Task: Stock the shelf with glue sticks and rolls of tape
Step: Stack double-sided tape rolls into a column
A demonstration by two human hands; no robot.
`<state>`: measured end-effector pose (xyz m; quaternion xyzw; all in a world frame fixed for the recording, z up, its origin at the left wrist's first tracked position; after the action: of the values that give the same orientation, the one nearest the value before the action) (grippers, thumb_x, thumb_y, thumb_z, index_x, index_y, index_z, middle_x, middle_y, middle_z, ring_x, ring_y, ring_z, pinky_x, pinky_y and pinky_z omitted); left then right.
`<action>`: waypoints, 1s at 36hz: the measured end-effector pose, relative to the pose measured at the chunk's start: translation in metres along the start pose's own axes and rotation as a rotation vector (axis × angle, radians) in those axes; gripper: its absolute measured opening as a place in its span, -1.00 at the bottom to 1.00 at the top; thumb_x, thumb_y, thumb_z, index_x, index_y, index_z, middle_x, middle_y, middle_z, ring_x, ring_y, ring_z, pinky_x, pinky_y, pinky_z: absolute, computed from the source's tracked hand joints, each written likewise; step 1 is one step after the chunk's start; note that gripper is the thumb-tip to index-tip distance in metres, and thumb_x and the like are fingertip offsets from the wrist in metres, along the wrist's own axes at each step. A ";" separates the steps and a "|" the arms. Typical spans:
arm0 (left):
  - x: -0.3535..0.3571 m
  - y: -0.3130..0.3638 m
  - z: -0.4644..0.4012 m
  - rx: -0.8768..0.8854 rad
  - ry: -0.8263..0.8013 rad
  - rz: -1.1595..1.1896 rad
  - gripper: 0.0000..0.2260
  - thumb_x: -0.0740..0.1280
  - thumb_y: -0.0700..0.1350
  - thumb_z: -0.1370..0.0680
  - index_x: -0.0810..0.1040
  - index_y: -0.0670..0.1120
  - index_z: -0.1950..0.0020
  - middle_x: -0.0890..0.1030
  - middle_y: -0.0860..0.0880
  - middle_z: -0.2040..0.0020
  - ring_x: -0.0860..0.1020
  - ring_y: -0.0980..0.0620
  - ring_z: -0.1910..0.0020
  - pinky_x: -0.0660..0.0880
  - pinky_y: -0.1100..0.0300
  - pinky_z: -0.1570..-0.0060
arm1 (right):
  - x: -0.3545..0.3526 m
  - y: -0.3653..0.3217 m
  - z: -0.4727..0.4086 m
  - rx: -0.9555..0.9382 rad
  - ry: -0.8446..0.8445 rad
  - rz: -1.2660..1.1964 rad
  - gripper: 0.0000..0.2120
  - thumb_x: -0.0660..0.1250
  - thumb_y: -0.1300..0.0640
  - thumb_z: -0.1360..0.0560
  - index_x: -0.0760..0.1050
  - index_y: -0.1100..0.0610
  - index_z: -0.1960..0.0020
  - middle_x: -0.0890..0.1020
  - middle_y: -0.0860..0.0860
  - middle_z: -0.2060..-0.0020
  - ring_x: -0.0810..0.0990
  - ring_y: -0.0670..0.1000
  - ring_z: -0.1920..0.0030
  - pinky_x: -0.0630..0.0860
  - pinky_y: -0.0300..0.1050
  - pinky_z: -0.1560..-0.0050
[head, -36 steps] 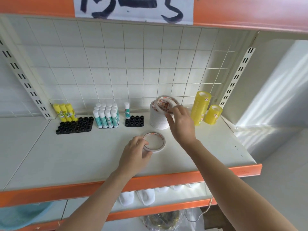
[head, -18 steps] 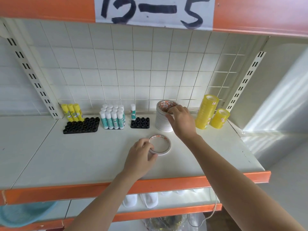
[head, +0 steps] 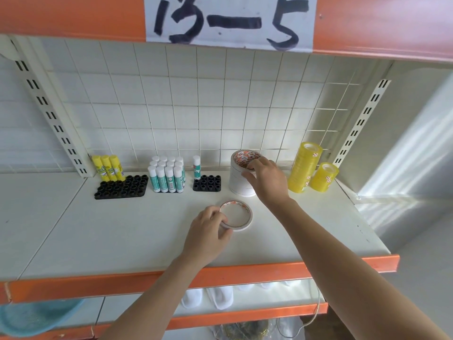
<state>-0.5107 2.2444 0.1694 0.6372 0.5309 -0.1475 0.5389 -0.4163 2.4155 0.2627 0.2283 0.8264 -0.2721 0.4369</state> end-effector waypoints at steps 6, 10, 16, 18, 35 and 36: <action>-0.001 0.001 0.000 0.004 0.009 0.003 -0.80 0.35 0.00 -0.39 0.60 -0.09 0.09 0.54 -0.04 -0.08 0.57 -0.10 -0.07 0.47 0.06 -0.08 | 0.000 0.000 0.004 -0.033 0.022 -0.027 -0.76 0.38 0.05 -0.52 0.55 0.20 -0.08 0.56 0.12 -0.07 0.55 0.21 -0.02 0.44 -0.03 0.12; -0.001 0.001 -0.001 0.002 -0.007 0.001 -0.78 0.34 0.01 -0.40 0.59 -0.10 0.07 0.54 -0.04 -0.09 0.56 -0.09 -0.07 0.47 0.05 -0.07 | -0.001 0.001 0.020 -0.063 0.167 -0.067 -0.77 0.41 0.13 -0.46 0.56 0.22 -0.07 0.57 0.18 -0.03 0.61 0.24 0.17 0.51 -0.02 0.30; -0.001 0.000 -0.002 0.011 -0.003 0.001 -0.78 0.40 -0.03 -0.38 0.59 -0.11 0.05 0.54 -0.05 -0.06 0.57 -0.11 -0.02 0.50 0.04 0.00 | 0.005 0.000 0.065 -0.180 0.143 -0.123 -0.76 0.22 0.03 -0.52 0.57 0.14 -0.02 0.57 0.09 0.06 0.60 0.17 0.20 0.52 -0.04 0.39; -0.002 -0.001 -0.002 0.009 -0.005 0.000 -0.76 0.43 -0.05 -0.38 0.58 -0.12 0.02 0.54 -0.05 -0.07 0.57 -0.11 -0.03 0.49 0.03 -0.01 | 0.012 0.004 0.077 -0.201 0.028 -0.150 -0.81 0.28 0.05 -0.52 0.56 0.13 -0.04 0.56 0.09 0.04 0.59 0.19 0.14 0.55 0.01 0.32; -0.004 0.004 0.000 0.017 -0.064 -0.083 -0.59 0.19 0.12 -0.44 0.60 -0.15 -0.05 0.58 -0.08 -0.05 0.52 -0.15 -0.14 0.43 0.02 -0.15 | 0.013 0.041 0.104 -0.025 -0.246 -0.101 -0.37 0.14 -0.43 -0.32 0.57 0.12 0.11 0.59 0.07 -0.02 0.55 0.19 -0.03 0.51 0.06 0.02; -0.004 0.004 0.000 0.014 -0.064 -0.082 -0.62 0.22 0.09 -0.44 0.60 -0.15 -0.04 0.58 -0.08 -0.05 0.52 -0.15 -0.14 0.43 0.02 -0.15 | 0.012 0.042 0.106 -0.017 -0.224 -0.121 -0.38 0.14 -0.42 -0.32 0.56 0.13 0.11 0.59 0.07 0.00 0.55 0.18 -0.01 0.52 0.09 0.03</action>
<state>-0.5089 2.2428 0.1742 0.6136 0.5378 -0.1936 0.5448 -0.3333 2.3801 0.1927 0.1422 0.7870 -0.3147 0.5113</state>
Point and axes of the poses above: each hand's wrist, its own z-axis away from the middle knuckle, its own x-axis out of the palm, y = z × x, the point moved 1 cm from there along -z, towards the middle knuckle
